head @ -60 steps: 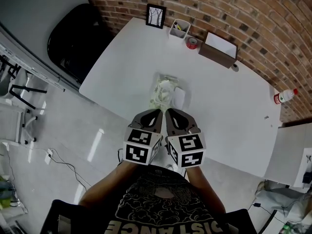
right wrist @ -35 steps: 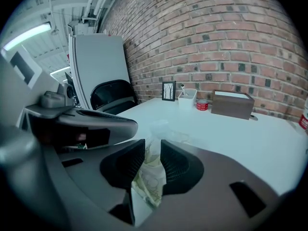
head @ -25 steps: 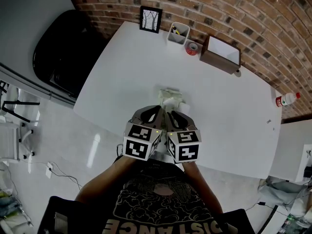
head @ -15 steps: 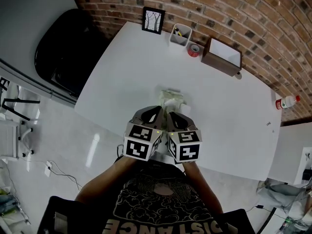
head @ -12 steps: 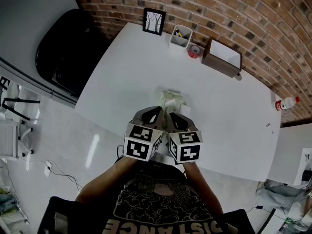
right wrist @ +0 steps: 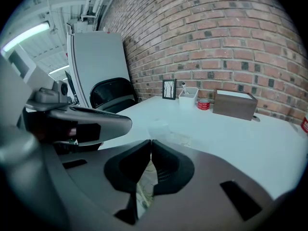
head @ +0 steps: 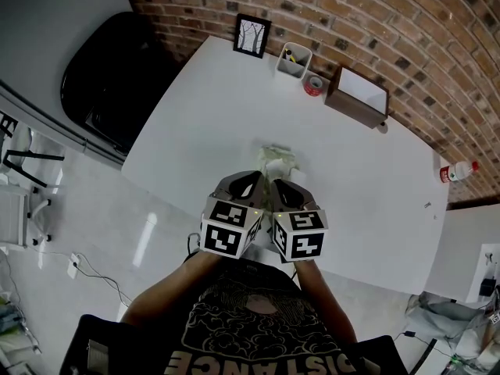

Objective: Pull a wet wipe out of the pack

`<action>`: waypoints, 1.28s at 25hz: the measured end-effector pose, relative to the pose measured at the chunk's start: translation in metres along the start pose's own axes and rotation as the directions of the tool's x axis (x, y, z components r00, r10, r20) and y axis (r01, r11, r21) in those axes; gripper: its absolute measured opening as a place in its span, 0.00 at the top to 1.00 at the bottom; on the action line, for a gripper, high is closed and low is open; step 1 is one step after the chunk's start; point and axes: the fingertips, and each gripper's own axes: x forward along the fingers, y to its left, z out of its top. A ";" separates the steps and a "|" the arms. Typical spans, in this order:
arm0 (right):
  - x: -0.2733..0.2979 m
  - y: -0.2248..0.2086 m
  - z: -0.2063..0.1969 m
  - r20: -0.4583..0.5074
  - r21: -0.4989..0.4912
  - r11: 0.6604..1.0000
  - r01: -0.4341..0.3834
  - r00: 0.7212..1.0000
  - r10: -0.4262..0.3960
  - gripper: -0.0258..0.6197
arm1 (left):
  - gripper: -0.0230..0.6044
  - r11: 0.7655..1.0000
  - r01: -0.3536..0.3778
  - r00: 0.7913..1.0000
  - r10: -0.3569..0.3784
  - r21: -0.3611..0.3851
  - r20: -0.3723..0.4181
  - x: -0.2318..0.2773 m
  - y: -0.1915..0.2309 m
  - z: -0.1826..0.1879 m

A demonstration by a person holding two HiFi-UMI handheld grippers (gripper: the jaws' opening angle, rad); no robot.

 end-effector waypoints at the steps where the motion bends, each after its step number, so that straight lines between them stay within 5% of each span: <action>1: -0.001 0.000 0.001 0.002 0.002 1.000 0.000 1.000 0.000 0.92 | 0.94 1.000 0.000 1.000 0.000 -0.002 0.001 0.000 0.000 0.000; 32: -0.056 0.002 0.033 0.130 -0.043 0.997 -0.056 0.990 0.061 0.93 | 0.94 0.998 -0.063 0.996 0.064 -0.015 0.061 -0.025 -0.037 0.008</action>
